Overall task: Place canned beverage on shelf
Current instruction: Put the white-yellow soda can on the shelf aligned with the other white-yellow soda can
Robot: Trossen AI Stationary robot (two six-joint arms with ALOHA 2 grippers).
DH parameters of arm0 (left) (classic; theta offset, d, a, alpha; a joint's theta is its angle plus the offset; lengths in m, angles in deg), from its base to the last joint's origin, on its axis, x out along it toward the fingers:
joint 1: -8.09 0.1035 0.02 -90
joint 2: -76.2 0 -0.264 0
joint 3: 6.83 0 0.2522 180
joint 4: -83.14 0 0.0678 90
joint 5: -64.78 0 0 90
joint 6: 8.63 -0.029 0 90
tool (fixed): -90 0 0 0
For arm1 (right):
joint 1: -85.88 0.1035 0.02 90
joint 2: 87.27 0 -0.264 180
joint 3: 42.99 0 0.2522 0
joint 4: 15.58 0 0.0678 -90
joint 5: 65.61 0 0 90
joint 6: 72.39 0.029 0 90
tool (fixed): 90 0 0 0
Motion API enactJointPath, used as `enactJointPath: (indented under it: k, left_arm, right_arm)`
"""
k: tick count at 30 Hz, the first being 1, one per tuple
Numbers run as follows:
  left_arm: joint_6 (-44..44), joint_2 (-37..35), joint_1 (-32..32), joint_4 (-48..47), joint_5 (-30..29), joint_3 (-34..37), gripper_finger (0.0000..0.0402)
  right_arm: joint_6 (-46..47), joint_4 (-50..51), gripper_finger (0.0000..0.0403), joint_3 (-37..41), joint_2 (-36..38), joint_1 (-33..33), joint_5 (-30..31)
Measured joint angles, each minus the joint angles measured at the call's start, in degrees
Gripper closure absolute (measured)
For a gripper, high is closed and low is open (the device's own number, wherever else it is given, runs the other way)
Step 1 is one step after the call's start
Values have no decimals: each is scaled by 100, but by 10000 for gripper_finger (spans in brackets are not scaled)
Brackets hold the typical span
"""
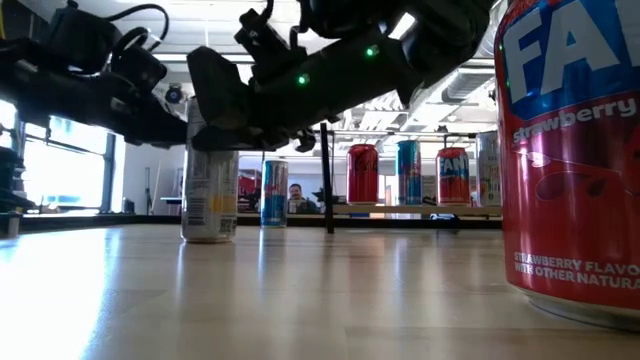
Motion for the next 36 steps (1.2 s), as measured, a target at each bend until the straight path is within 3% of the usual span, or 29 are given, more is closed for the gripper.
enactJointPath:
  k: [3, 15, 31, 36]
  left_arm:
    - [45, 234, -2, -9, 291, -57, 401]
    - [361, 925, -267, 322, 220, -75, 401]
    - [468, 964, -745, 293, 285, -73, 401]
    - [337, 962, -538, 362, -316, -73, 401]
  right_arm:
    - [-15, 154, 403, 0, -1, 0, 250]
    - [38, 812, 403, 0, 85, 20, 573]
    - [302, 3765, 403, -2, 989, -112, 2288]
    - [685, 4130, 403, 12, 1029, -215, 2011]
